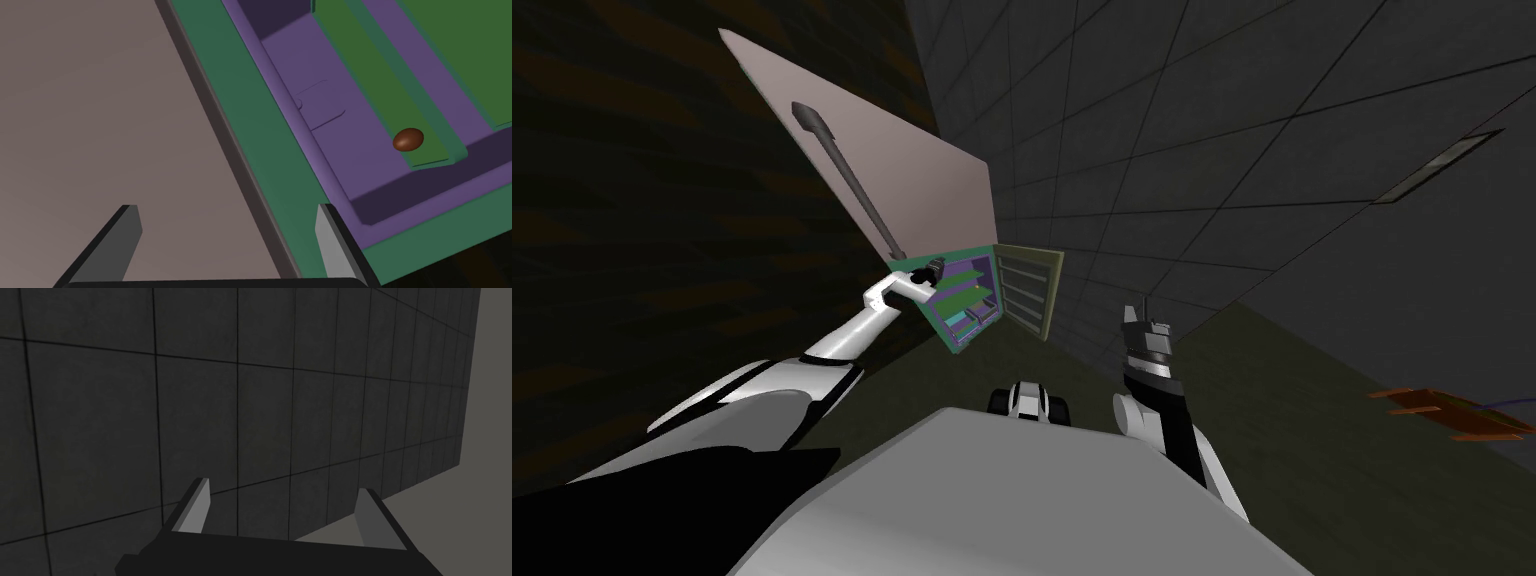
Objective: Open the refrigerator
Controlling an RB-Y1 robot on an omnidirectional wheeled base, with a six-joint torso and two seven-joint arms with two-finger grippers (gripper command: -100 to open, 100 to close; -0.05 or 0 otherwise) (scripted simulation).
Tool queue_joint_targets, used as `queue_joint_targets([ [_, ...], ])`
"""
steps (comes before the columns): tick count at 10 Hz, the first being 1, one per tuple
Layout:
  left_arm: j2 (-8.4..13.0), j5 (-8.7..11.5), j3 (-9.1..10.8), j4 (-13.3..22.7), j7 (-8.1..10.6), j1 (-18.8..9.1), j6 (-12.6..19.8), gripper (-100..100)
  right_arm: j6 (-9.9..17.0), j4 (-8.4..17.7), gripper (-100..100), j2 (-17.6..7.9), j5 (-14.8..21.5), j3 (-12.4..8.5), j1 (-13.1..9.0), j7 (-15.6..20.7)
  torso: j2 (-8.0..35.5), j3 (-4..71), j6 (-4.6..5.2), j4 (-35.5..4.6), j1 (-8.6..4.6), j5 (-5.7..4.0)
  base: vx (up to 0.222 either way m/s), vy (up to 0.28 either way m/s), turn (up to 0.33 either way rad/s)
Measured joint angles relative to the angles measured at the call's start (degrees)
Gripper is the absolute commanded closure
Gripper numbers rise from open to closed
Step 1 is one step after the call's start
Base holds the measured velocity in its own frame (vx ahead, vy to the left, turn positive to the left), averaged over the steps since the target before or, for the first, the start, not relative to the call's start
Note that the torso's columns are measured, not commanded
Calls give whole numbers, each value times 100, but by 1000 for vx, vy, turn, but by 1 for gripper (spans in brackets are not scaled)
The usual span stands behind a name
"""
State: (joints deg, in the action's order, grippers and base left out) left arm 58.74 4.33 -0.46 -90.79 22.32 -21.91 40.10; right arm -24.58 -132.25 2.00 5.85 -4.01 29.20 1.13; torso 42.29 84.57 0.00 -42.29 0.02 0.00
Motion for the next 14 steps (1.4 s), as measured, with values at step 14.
queue_joint_targets([
  [14, 1985, 611, -288, 1295, 486, 107, -518, -100, 0, 0, 0, 0, 0, 0, 1, 0, -5, 2, 0, 2, -9, -1, -14, 50, -61],
])
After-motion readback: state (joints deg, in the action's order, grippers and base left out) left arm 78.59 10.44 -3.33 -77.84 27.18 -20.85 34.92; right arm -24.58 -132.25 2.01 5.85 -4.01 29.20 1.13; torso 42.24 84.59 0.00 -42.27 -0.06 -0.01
